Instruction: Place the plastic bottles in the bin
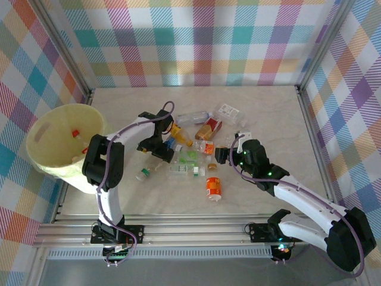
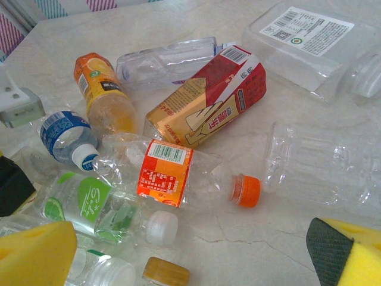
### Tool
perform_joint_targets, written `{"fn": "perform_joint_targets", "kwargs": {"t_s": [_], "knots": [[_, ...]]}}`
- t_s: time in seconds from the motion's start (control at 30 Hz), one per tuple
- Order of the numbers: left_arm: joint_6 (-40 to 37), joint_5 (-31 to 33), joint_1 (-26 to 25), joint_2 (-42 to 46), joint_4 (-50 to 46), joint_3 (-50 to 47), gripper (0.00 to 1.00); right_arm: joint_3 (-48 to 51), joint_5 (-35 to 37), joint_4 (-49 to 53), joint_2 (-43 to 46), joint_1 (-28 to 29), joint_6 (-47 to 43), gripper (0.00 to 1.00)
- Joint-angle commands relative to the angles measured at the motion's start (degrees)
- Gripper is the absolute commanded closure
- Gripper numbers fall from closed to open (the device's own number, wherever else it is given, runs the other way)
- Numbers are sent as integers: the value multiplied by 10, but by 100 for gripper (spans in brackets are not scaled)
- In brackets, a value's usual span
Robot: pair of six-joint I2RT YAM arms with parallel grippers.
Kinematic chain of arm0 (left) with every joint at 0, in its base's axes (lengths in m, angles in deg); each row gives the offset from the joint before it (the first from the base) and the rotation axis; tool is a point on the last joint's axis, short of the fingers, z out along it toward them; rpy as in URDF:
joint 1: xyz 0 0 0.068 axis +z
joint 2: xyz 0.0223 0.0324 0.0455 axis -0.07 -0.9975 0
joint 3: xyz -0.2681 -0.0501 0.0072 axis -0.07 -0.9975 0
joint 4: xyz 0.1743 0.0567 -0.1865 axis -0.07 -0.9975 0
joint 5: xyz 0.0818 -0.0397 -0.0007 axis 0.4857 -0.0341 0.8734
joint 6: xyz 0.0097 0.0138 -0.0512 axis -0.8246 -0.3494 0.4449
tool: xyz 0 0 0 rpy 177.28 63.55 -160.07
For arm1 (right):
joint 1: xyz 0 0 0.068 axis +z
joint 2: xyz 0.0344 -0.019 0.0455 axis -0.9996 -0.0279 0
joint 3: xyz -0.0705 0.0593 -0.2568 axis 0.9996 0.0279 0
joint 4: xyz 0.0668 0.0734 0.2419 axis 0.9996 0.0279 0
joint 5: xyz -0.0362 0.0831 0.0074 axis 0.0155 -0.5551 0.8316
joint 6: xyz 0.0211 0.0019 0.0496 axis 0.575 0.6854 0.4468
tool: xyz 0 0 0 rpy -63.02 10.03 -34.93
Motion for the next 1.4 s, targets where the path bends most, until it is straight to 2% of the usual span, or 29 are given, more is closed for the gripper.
{"fn": "perform_joint_targets", "kwargs": {"t_s": [0.0, 0.33, 0.7, 0.83, 1.13, 1.37], "knots": [[-21, -9, 2, -17, 24, -9, 3, 4, -5, -9, -2, 4, -6, 0], [-22, -18, 5, -19, 52, -30, 16, 3, -7, -1, -1, 3, -2, 0], [-5, 11, 6, 31, 72, -58, 38, 2, -6, -1, -6, 3, -2, 0], [8, 12, 7, 61, 81, -71, 45, 2, -8, -2, -8, 4, -2, 0], [42, -9, 6, 159, 107, -91, 54, 7, -25, -16, -3, 4, -14, 0], [68, -55, 6, 249, 149, -87, 56, 6, -31, -22, -1, 4, -27, 0]]}}
